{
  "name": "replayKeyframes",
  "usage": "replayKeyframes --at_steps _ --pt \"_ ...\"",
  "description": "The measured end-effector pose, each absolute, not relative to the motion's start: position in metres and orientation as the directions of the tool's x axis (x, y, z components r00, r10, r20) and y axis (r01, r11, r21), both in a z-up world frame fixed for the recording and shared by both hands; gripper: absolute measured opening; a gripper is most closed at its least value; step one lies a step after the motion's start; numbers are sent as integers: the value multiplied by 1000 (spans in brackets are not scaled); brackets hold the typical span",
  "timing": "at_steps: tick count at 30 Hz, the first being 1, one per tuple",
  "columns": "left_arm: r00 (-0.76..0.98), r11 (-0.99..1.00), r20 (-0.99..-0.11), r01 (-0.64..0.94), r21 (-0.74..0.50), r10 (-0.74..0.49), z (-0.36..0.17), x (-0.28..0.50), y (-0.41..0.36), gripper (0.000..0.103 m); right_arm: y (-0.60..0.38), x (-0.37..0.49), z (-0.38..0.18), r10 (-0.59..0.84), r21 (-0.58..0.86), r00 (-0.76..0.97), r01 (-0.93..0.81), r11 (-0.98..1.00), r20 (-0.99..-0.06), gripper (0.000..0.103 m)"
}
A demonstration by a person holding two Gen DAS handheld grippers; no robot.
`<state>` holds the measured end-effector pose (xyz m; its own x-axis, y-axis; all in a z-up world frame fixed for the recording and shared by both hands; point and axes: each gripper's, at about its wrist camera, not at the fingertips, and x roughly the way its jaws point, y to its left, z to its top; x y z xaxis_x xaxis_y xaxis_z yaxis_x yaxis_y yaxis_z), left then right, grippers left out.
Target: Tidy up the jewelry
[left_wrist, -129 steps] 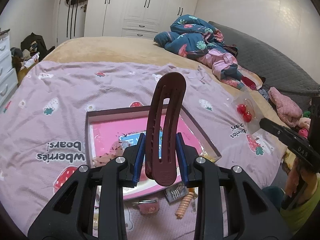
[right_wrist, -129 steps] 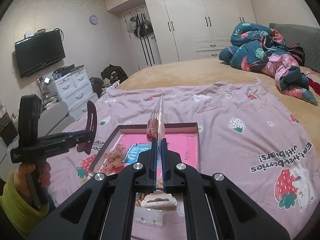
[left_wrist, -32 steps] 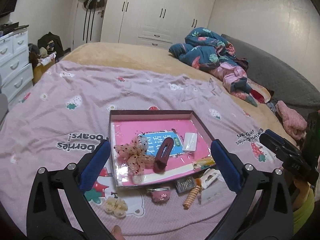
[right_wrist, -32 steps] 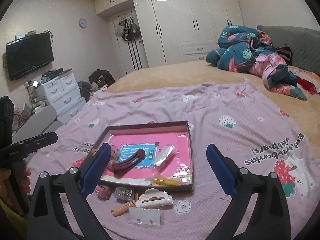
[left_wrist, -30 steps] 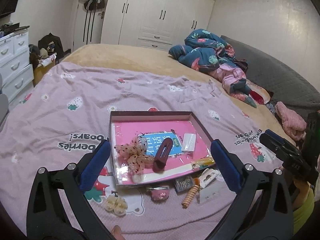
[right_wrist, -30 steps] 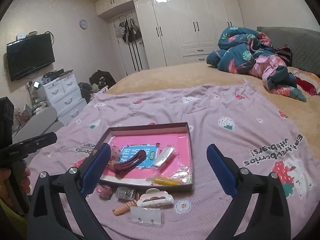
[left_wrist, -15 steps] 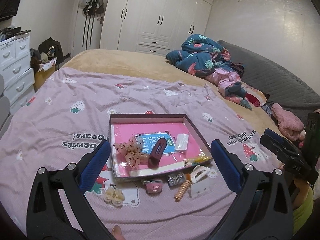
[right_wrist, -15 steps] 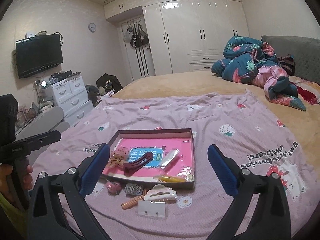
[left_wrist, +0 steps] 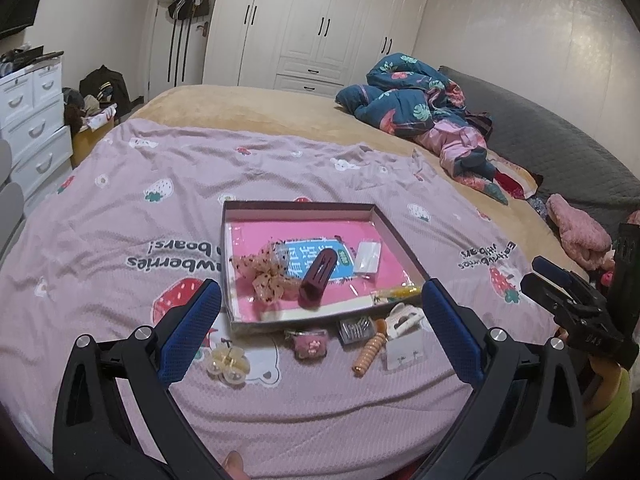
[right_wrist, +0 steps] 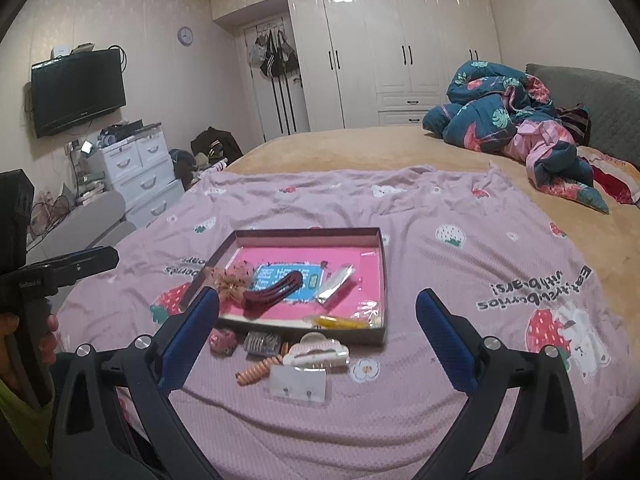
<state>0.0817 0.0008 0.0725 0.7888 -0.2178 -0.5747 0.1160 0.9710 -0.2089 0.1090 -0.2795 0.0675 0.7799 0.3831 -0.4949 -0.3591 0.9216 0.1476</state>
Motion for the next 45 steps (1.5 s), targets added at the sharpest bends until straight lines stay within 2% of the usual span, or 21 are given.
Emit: replayKeyframes --at_steps 23,45 --pt "709 976 -677 78 -203 -197 23 70 13 94 -248 117 5 374 124 678 -388 913 -632 98" --pt "599 954 -748 112 -277 -287 -28 87 8 93 -218 149 -77 317 118 586 -352 928 -746 98"
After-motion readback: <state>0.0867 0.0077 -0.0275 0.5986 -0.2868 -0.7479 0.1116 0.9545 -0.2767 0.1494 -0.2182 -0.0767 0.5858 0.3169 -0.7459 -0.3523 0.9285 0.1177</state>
